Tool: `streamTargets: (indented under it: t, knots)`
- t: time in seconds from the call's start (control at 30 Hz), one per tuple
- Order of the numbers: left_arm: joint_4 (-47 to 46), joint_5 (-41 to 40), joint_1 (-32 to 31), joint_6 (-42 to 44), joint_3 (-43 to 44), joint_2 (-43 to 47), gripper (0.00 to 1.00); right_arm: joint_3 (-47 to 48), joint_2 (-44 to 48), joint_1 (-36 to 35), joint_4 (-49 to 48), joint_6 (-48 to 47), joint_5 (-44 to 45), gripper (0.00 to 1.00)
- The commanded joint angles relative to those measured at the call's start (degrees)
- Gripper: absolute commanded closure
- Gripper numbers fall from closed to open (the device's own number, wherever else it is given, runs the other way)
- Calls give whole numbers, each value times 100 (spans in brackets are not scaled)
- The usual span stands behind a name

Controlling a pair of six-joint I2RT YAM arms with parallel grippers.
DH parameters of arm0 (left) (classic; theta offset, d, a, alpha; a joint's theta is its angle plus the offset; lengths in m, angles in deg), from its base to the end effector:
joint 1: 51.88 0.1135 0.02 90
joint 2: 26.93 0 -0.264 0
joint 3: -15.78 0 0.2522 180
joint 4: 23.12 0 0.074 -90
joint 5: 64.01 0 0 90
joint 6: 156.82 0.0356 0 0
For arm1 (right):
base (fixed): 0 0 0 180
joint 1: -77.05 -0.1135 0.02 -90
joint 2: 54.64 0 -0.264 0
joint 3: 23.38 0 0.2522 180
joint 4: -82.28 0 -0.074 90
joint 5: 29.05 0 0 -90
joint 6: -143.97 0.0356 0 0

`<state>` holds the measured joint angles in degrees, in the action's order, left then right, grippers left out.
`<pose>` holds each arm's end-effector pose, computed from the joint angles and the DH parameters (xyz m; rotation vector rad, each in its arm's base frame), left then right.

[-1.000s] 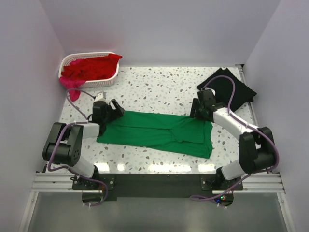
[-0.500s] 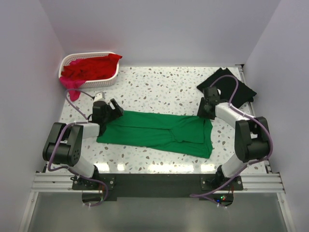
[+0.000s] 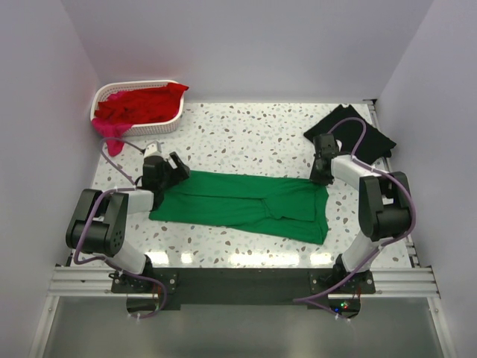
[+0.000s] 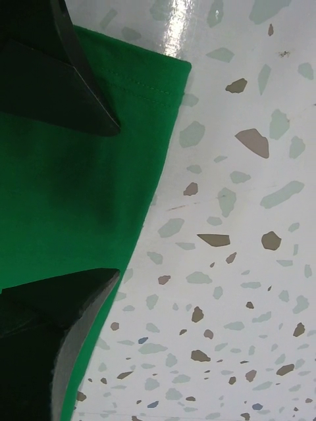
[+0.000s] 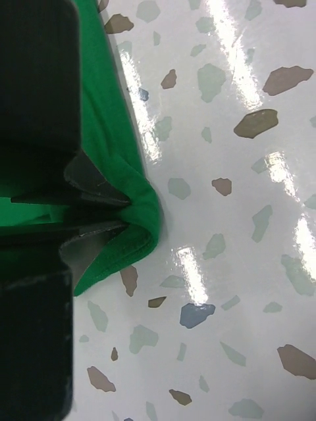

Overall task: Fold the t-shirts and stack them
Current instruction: Fold the tshirt

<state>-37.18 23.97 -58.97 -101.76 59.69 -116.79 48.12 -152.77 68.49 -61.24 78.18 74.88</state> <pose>0.2857 -0.0343 0.1383 -0.5385 2.0842 -0.3934 0.3295 0.0409 0.1650 0.4329 2.5873 -0.1305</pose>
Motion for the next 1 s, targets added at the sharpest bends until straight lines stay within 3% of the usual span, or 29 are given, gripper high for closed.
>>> streamTargets:
  t: [0.0, 0.13, 0.63, 0.73, 0.83, 0.87, 0.97]
  knots:
    - [13, -237, 103, -39, -27, 66, 13, 273, -92, 65, 22, 5, 250, 87]
    - [100, -386, 111, -83, 26, 30, 12, 528, -452, 65, 39, 49, 198, 100]
    - [426, -782, 419, -364, 281, -119, 10, 2400, -1990, 65, 426, -39, 179, 100]
    - [470, -878, 419, -365, 237, -23, 10, 2585, -2070, 65, 601, -39, 443, 94]
    - [461, -1010, 419, -382, 105, 197, 10, 2550, -1912, 73, 742, -30, 767, 78]
    - [444, -1046, 419, -391, 27, 276, 10, 2471, -1842, 73, 760, -21, 830, 67]
    - [391, -1046, 410, -365, -132, 601, 10, 2331, -1544, 65, 804, -4, 1058, 55]
